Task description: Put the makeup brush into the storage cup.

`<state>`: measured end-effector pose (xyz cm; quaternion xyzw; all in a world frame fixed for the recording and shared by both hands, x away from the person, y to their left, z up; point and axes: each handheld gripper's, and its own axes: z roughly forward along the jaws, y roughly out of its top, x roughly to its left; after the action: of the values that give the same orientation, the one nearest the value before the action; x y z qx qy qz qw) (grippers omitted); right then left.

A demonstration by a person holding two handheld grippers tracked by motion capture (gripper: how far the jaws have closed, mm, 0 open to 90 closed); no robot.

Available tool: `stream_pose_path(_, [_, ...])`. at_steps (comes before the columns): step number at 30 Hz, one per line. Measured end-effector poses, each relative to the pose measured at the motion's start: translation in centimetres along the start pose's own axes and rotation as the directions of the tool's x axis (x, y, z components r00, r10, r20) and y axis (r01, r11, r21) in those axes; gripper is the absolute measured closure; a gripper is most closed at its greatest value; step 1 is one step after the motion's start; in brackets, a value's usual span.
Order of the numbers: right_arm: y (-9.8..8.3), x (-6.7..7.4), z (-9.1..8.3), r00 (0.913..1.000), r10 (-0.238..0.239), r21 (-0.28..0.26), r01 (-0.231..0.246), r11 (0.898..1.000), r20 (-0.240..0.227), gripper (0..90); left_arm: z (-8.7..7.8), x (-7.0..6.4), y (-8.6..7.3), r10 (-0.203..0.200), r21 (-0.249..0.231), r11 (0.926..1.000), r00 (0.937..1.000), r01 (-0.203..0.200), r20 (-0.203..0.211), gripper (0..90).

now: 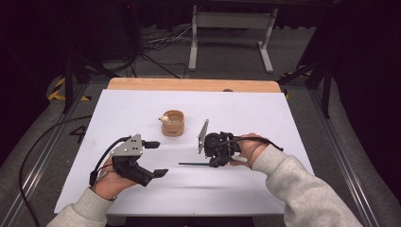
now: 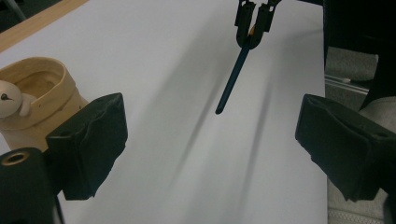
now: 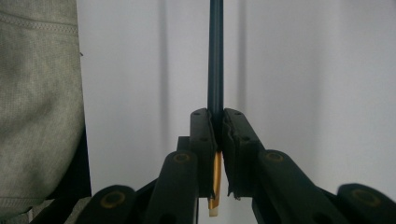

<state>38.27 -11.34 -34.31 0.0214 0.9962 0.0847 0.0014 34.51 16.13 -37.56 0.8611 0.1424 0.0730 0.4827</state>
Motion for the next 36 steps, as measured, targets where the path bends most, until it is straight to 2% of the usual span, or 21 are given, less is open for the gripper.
stream_pose_path(9, [0.3,-0.1,0.1,1.0000,-0.001,0.008,0.001,1.000,-0.002,83.2,0.7,0.0,1.4,0.038,0.072,0.9967,0.9992,-0.039,0.015,9.7])
stream_pose_path(13, [0.4,-0.1,0.3,1.0000,0.002,0.006,-0.002,1.000,-0.003,83.2,1.1,0.0,2.0,0.053,0.120,0.9912,0.9979,-0.057,0.037,9.4])
stream_pose_path(19, [0.7,-0.1,0.5,1.0000,-0.003,0.008,0.003,1.000,-0.002,83.2,1.5,0.0,2.4,0.066,0.147,0.9864,0.9966,-0.073,0.049,9.6])
stream_pose_path(26, [1.0,-0.1,0.7,1.0000,-0.005,0.011,0.005,1.000,-0.007,83.2,2.2,-0.1,3.2,0.078,0.211,0.9732,0.9942,-0.092,0.075,9.9])
stream_pose_path(32, [1.1,-0.1,0.8,0.9999,-0.005,0.010,0.005,1.000,-0.010,83.2,2.5,0.0,3.6,0.078,0.239,0.9661,0.9929,-0.098,0.090,11.3])
stream_pose_path(36, [1.2,-0.2,0.9,0.9999,-0.011,0.009,0.011,1.000,-0.010,83.2,3.2,0.0,3.8,0.067,0.285,0.9537,0.9920,-0.095,0.107,12.8])
